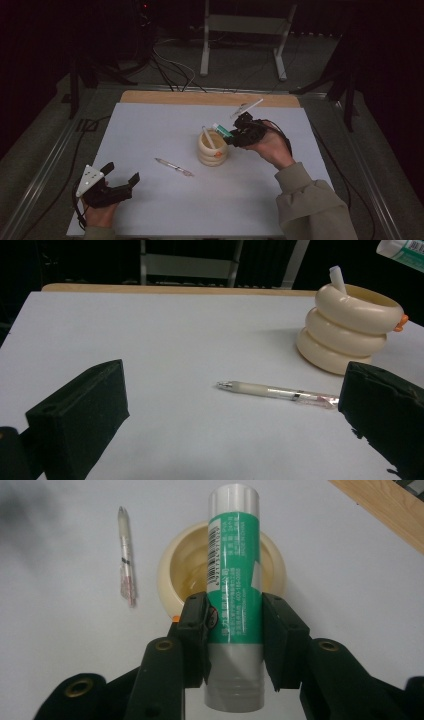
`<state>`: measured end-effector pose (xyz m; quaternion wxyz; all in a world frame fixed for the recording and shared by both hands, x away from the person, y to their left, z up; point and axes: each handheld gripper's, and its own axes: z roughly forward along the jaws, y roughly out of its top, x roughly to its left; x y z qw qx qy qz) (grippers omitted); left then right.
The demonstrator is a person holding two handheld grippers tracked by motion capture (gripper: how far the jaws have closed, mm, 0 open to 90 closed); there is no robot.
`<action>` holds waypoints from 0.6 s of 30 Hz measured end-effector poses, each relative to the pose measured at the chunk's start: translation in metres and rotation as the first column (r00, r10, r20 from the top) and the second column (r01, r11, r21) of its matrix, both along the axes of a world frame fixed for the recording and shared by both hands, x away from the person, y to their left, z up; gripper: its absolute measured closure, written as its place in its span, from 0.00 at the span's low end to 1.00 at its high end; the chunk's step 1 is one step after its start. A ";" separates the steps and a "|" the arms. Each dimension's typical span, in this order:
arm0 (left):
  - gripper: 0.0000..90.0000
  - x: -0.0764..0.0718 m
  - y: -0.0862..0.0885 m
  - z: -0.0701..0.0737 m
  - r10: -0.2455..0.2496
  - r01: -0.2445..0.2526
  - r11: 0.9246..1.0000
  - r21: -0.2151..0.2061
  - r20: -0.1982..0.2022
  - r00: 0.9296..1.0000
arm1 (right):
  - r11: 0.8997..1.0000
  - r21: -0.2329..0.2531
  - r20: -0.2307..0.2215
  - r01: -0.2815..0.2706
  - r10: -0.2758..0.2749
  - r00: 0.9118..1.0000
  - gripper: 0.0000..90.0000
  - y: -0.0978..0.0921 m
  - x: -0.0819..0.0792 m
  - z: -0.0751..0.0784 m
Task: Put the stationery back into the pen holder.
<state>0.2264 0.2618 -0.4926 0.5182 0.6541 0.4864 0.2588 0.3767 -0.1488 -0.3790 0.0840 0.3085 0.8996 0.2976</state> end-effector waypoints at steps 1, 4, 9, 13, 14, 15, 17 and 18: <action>0.00 0.000 0.000 0.000 0.000 0.000 1.000 -0.001 0.001 1.000 | 1.000 -0.003 -0.004 0.001 -0.001 1.000 0.73 0.001 0.000 0.000; 0.00 0.000 0.000 0.000 0.000 0.000 1.000 -0.001 0.001 1.000 | 1.000 -0.009 -0.009 0.005 -0.005 1.000 0.73 0.004 0.002 -0.002; 0.00 0.000 0.000 0.000 0.000 0.000 1.000 -0.001 0.000 1.000 | 1.000 -0.014 -0.011 0.006 -0.007 1.000 0.73 0.006 0.004 -0.004; 0.00 0.000 0.000 0.000 0.000 0.000 1.000 -0.001 0.000 1.000 | 1.000 -0.021 -0.014 0.017 -0.017 1.000 0.73 0.008 0.006 -0.006; 0.00 0.000 0.000 0.000 0.000 0.000 1.000 -0.001 0.000 1.000 | 1.000 -0.020 -0.016 0.018 -0.018 1.000 0.73 0.008 0.007 -0.007; 0.00 0.000 0.000 0.000 -0.001 0.001 1.000 -0.001 0.000 1.000 | 1.000 -0.021 -0.016 0.019 -0.019 1.000 0.73 0.008 0.007 -0.008; 0.00 0.000 0.000 0.000 0.000 0.000 1.000 -0.001 0.000 1.000 | 0.999 -0.024 -0.021 0.026 -0.026 0.999 0.72 0.009 0.008 -0.009; 0.00 0.000 0.001 0.000 0.000 0.000 1.000 -0.002 -0.001 1.000 | 0.999 -0.027 -0.024 0.030 -0.031 0.999 0.72 0.010 0.009 -0.010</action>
